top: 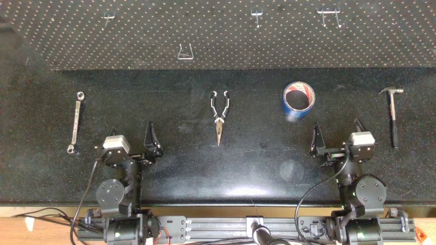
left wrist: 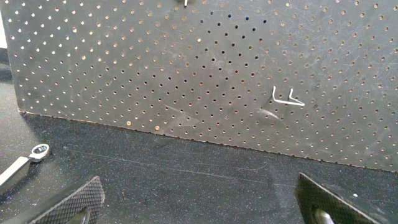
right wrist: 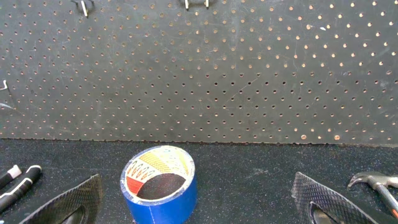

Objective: Place Tools Onto Pegboard

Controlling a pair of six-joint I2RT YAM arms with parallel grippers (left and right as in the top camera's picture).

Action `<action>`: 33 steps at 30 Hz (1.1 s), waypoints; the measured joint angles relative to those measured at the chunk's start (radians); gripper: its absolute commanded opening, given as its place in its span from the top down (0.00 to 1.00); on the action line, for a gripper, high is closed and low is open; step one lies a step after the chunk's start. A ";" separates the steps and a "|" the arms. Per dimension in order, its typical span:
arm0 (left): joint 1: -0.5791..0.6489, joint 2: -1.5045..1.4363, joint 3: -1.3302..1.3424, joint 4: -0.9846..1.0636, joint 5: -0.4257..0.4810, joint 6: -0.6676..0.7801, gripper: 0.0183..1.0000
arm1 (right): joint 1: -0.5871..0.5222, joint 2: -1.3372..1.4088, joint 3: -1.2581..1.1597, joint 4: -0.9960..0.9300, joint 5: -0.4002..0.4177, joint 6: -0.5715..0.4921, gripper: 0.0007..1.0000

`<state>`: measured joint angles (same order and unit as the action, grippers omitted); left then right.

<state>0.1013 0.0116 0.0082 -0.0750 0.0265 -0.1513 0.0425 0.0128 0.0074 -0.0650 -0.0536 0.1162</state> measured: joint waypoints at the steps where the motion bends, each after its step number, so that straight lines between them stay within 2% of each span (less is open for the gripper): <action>1: 0.000 0.000 0.000 0.000 0.000 0.000 0.00 | 0.000 0.000 0.000 0.000 0.000 0.000 0.00; 4: 0.000 0.000 0.000 0.000 0.000 0.000 0.00 | 0.061 0.000 0.000 -0.001 0.007 0.003 0.00; 24: 0.000 0.004 0.000 0.000 0.000 0.000 0.00 | 0.062 0.000 0.000 -0.001 0.008 0.003 0.00; 27: 0.000 0.104 0.013 -0.013 -0.002 0.003 0.00 | 0.062 0.000 0.000 -0.002 0.008 0.003 0.00; 30: 0.000 0.312 0.120 -0.061 -0.034 0.093 0.00 | 0.062 0.000 0.000 -0.002 0.008 0.003 0.00; 33: -0.001 0.569 0.347 -0.261 -0.127 0.288 0.01 | 0.063 0.000 0.000 -0.002 0.009 0.003 0.00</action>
<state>0.1001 0.5808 0.3553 -0.3363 -0.1009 0.1371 0.1051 0.0132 0.0074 -0.0673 -0.0448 0.1192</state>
